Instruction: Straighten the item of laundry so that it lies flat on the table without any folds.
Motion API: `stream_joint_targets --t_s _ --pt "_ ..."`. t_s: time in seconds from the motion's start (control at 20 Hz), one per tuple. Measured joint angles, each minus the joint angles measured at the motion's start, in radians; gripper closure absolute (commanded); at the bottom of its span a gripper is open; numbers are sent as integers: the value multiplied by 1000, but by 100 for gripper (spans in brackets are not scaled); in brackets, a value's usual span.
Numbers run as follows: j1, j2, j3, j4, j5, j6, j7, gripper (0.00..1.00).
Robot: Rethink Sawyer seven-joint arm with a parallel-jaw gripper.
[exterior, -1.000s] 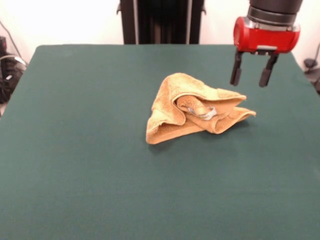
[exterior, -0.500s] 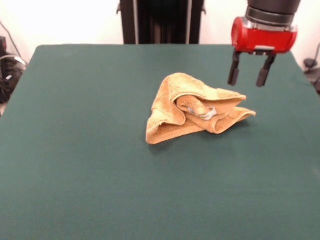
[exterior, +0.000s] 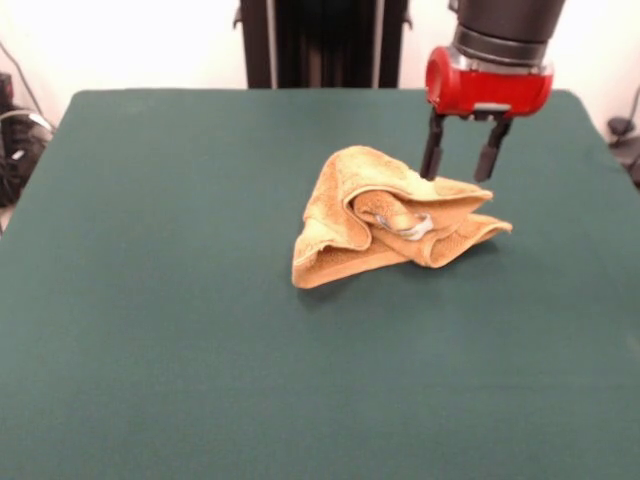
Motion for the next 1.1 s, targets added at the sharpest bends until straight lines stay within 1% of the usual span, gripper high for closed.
stream_joint_targets --t_s 0.25,0.3,0.6,0.65,1.1 --pt "-24 -14 41 -4 -53 8 0 0" --pt "-24 -19 54 -7 -75 14 0 0" --pt "-23 -33 99 -17 -119 36 0 0" --pt "-22 -41 112 -21 -138 48 0 0" --pt "-23 -52 164 -37 -211 69 0 0"
